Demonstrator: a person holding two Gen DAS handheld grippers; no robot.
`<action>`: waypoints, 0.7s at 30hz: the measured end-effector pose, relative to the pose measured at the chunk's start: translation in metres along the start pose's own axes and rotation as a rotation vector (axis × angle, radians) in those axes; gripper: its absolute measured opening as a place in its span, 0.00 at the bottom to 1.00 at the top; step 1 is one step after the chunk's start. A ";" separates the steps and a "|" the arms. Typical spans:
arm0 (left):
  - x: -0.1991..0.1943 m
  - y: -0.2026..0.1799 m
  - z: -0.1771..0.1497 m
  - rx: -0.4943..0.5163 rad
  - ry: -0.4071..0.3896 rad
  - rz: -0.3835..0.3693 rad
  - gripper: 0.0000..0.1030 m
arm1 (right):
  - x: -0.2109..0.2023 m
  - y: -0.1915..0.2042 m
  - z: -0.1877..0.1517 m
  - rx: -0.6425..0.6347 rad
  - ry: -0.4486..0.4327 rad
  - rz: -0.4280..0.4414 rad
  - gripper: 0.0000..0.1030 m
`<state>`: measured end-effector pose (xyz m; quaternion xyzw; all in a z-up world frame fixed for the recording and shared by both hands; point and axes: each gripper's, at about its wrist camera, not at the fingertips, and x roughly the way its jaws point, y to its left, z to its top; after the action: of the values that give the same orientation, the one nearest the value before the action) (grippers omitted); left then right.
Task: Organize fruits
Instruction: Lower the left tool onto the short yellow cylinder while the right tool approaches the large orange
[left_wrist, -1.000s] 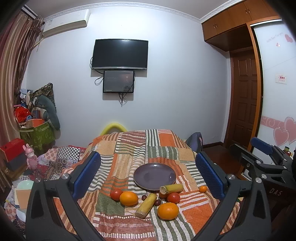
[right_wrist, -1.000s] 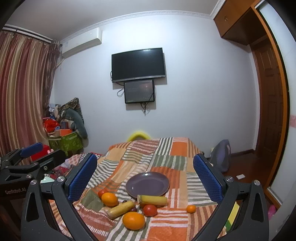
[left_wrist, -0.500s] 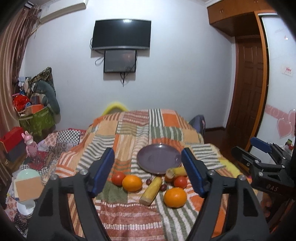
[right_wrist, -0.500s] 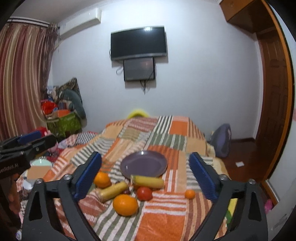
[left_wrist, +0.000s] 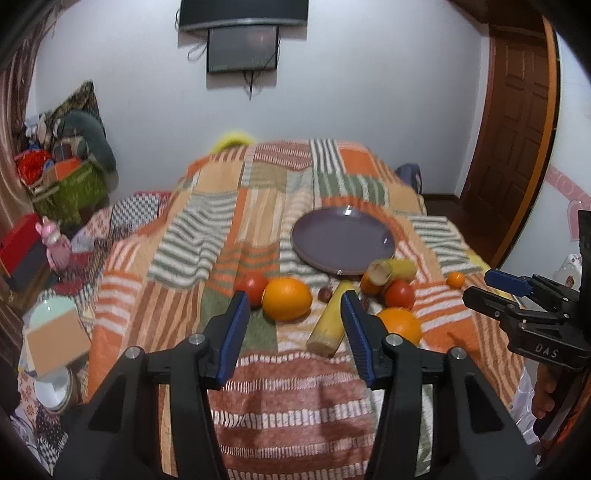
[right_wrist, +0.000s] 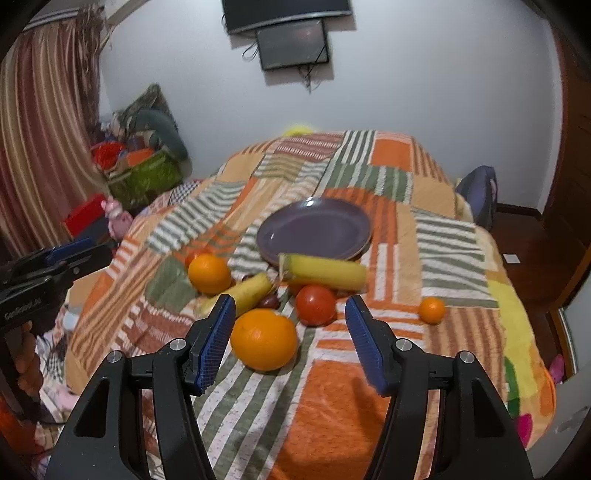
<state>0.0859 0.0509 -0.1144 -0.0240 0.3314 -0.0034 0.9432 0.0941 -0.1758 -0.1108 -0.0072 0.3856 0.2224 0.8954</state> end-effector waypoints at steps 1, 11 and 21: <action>0.005 0.003 -0.002 -0.003 0.013 0.001 0.50 | 0.005 0.002 -0.002 -0.002 0.021 0.010 0.57; 0.046 0.010 -0.017 -0.013 0.138 -0.036 0.50 | 0.049 0.004 -0.007 0.006 0.155 0.045 0.63; 0.099 -0.004 -0.025 -0.001 0.256 -0.118 0.50 | 0.080 0.007 -0.011 0.008 0.232 0.072 0.66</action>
<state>0.1475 0.0439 -0.1952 -0.0432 0.4472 -0.0619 0.8912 0.1316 -0.1407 -0.1731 -0.0155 0.4876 0.2505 0.8362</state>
